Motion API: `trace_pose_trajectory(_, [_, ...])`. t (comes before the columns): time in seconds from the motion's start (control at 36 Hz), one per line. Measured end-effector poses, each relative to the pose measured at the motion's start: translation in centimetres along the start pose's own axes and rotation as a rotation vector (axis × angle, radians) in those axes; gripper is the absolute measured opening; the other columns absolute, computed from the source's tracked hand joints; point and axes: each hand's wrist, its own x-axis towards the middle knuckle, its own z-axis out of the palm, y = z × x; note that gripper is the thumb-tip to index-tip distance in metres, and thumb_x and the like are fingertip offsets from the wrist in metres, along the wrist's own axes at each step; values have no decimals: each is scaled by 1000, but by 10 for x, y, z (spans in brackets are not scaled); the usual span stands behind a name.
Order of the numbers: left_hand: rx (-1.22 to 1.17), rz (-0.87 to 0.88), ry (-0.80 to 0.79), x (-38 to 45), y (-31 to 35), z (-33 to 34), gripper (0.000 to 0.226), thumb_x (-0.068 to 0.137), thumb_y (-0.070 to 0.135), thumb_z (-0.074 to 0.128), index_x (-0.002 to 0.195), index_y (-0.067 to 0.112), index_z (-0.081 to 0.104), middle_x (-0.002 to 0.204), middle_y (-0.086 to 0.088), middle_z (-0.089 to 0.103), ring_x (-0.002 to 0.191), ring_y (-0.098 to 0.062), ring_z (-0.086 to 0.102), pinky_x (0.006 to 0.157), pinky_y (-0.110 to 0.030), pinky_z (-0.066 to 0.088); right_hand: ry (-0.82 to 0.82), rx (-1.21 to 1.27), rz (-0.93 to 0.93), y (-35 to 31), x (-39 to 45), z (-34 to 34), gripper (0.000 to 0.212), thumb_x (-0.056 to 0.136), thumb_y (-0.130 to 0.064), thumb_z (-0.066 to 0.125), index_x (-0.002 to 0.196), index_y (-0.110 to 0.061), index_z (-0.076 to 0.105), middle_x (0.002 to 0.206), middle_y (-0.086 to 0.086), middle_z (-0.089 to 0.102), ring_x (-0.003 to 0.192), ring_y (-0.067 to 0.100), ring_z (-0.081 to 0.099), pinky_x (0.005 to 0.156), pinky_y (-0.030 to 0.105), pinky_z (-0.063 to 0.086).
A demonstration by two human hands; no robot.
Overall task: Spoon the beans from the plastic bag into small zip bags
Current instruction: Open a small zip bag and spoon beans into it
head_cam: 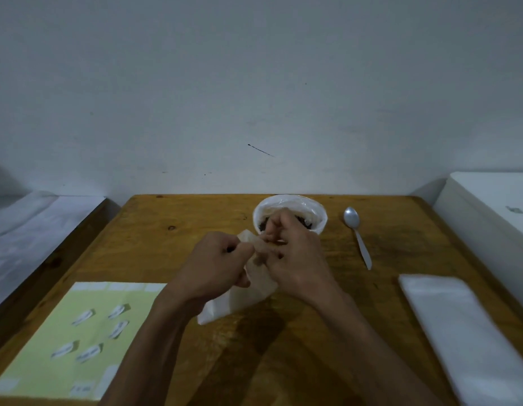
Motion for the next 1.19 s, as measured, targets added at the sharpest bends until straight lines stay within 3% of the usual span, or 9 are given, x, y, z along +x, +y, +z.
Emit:
trace_pose_trajectory(0.14, [-22,-1,31,-5,0,-9,29,95,15,59,69,4,63,56,-6,63,58,-18,63,78,-57,58,-17,12,-13,5,3,-4,25,86,3,69,80,-21,69,85,-8,71,75,3,71,72,31,61])
trace_pose_trajectory(0.22, [54,64,77,-8,-2,-13,25,83,32,77,94,15,62,85,-10,65,77,-18,60,74,-52,55,-2,7,-8,5,4,-3,18,90,-8,69,97,-23,76,99,-9,74,88,0,69,79,26,60])
trace_pose_trajectory(0.33, [486,216,-11,-11,-12,-15,127,39,66,88,146,38,26,140,26,27,126,0,22,99,-30,34,-16,27,5,4,6,1,22,85,-8,73,103,-21,75,102,-8,73,93,3,68,82,32,60])
trace_pose_trajectory(0.39, [525,278,-65,-10,-14,-13,142,38,65,90,154,35,13,144,28,16,130,5,9,110,-30,24,-50,45,-1,-1,6,2,25,83,-7,75,105,-19,75,102,-8,74,92,3,69,82,33,60])
trace_pose_trajectory(0.53, [428,300,-41,-4,-27,-14,122,37,67,79,145,37,31,140,20,41,127,-9,43,102,-36,46,-102,63,-17,-7,4,3,42,76,-13,81,116,-22,72,105,-6,72,83,7,71,78,38,61])
trace_pose_trajectory(0.69, [313,391,56,-6,-40,-15,98,41,59,80,131,37,46,121,25,51,111,10,47,78,-10,41,-149,-2,27,-12,2,-6,55,72,-22,88,123,-19,69,118,-7,71,79,1,71,79,30,61])
trace_pose_trajectory(0.92, [274,373,77,-4,-42,-12,108,41,55,84,139,36,43,123,23,52,113,12,46,79,-10,43,-130,-5,39,-13,-1,-8,46,79,-21,82,123,-26,69,118,-12,71,82,2,69,79,27,60])
trace_pose_trajectory(1.0, [298,358,90,-1,-44,-7,103,47,40,93,138,30,46,126,18,52,111,-2,50,78,-11,43,-126,20,44,-9,-1,-10,34,85,-24,77,119,-27,71,115,-12,71,87,3,70,81,29,60])
trace_pose_trajectory(1.19, [268,319,155,6,-47,7,91,45,49,88,128,28,56,120,13,58,105,-9,55,74,-23,47,-19,-3,117,4,-3,-31,17,89,-29,72,105,-24,74,97,-19,69,86,-5,66,78,16,55])
